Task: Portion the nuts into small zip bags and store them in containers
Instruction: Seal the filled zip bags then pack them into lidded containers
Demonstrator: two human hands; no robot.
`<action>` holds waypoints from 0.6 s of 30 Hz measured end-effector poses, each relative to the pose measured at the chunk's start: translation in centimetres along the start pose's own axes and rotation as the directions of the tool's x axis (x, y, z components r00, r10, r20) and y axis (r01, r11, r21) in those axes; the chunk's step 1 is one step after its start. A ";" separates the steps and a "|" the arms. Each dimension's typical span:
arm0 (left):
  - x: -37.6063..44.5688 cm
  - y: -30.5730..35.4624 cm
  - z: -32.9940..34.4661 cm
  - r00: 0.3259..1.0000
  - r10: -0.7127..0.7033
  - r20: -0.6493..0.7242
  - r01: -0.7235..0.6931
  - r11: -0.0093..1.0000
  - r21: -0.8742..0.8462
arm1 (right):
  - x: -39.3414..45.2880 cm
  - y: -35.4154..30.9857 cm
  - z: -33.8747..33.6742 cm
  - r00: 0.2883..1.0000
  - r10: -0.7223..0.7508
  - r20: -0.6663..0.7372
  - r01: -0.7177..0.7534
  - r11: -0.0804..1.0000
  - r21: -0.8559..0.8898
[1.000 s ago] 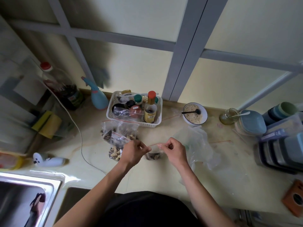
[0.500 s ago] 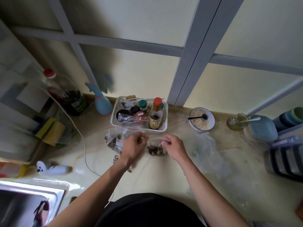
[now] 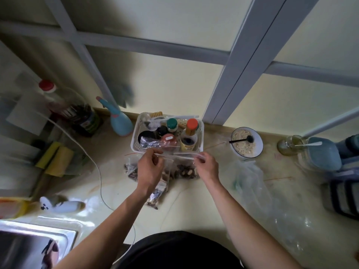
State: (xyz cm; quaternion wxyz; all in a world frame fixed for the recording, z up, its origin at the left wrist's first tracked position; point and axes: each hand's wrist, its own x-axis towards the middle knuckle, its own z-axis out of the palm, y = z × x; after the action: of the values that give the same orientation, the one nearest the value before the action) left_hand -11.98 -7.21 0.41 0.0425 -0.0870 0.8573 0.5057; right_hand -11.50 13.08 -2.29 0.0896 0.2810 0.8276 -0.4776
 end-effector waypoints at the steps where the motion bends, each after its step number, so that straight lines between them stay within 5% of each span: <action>1: 0.1 -0.1 0.1 1.000 0.005 -0.003 -0.005 1.000 0.006 | 0.0 0.0 0.2 1.000 -0.004 -0.001 0.004 1.000 0.001; 11: -0.6 -0.5 0.1 0.998 0.064 -0.001 -0.064 0.997 -0.032 | -1.9 0.4 0.1 0.996 -0.047 -0.073 0.051 0.998 0.046; 18: -2.9 -1.5 -1.0 0.988 0.146 -0.047 -0.149 0.988 -0.050 | -5.0 1.1 0.3 0.905 -0.132 -0.404 0.144 0.990 0.000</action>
State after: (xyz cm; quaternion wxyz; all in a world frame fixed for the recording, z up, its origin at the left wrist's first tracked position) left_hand -8.85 -8.47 0.06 -0.0160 -0.0353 0.8483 0.5281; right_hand -6.81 11.40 -1.15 -0.1207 0.3152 0.8390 -0.4268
